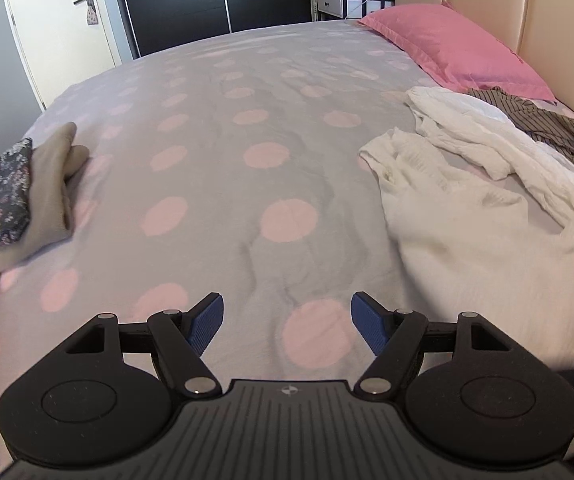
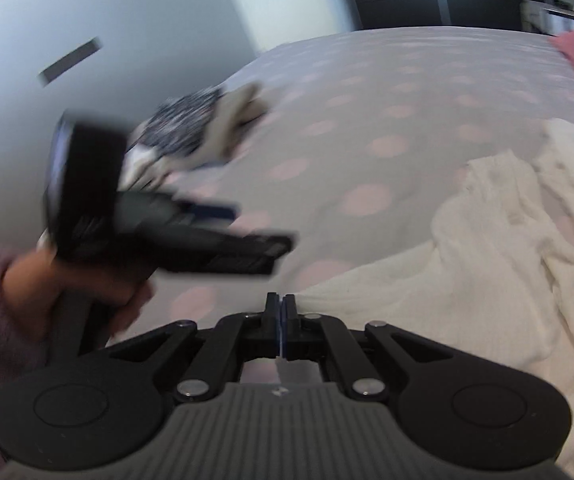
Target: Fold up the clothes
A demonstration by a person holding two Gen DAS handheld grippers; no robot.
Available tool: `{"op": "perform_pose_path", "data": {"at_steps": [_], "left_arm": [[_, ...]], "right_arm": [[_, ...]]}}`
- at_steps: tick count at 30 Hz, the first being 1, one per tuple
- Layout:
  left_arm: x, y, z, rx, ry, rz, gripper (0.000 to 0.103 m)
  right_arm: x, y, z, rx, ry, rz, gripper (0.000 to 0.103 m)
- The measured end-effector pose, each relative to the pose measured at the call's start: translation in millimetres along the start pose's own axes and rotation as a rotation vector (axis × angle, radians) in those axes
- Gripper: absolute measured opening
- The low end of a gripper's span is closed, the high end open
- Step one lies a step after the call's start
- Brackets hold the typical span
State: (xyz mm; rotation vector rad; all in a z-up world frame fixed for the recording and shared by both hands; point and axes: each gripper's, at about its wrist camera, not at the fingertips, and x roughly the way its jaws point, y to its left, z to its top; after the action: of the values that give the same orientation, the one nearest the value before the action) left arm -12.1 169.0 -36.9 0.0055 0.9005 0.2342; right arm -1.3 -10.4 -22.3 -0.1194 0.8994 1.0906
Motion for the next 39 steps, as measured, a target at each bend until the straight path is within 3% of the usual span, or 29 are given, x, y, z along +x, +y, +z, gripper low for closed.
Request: {"op": "perform_pose_path", "data": {"at_steps": [4,10,16,22,24,25,29,33,35,37,39], "left_arm": [[-12.7,6.9,-14.8,0.044,0.039,0.001,0.070],[-19.7,-0.6,-32.9,0.024,0.072,-0.077,0.070],[-15.7,-17.1,-31.0,-0.008,0.077,-0.145,0.070],[-4.8,-40.2,-21.0,-0.075,0.087,-0.257,0.070],[2.0,-51.6,-17.7,-0.081,0.098,-0.283,0.070],[6.2,-57.5,-15.5,-0.084,0.106,-0.294,0.070],[23.7,-79.0,-6.4,-0.079,0.139,-0.320,0.070],[42.6,-96.7,-3.2,-0.046,0.169,-0.301,0.069],[52.4,-102.2,-4.6,-0.034,0.185,-0.285,0.057],[59.9,-96.0,-8.6,-0.070,0.203,-0.305,0.034],[63.0,-86.0,-12.4,-0.104,0.209,-0.331,0.018]], "right_arm": [[22.0,48.3,-26.4,-0.056,0.094,0.044,0.001],[41.7,70.9,-47.2,-0.141,0.191,-0.110,0.006],[26.1,62.9,-43.7,-0.155,0.230,-0.196,0.007],[9.0,16.4,-25.4,-0.176,0.229,-0.398,0.011],[6.3,-4.3,-23.0,-0.169,0.229,-0.453,0.017],[5.5,-17.9,-22.3,-0.169,0.233,-0.472,0.025],[15.3,-55.0,-23.9,-0.160,0.260,-0.465,0.029],[23.0,-75.3,-29.0,-0.139,0.277,-0.398,0.029],[28.7,-80.5,-30.4,-0.111,0.277,-0.354,0.031],[36.1,-81.7,-31.9,-0.114,0.285,-0.363,0.029],[42.9,-83.0,-32.5,-0.118,0.298,-0.372,0.010]]}}
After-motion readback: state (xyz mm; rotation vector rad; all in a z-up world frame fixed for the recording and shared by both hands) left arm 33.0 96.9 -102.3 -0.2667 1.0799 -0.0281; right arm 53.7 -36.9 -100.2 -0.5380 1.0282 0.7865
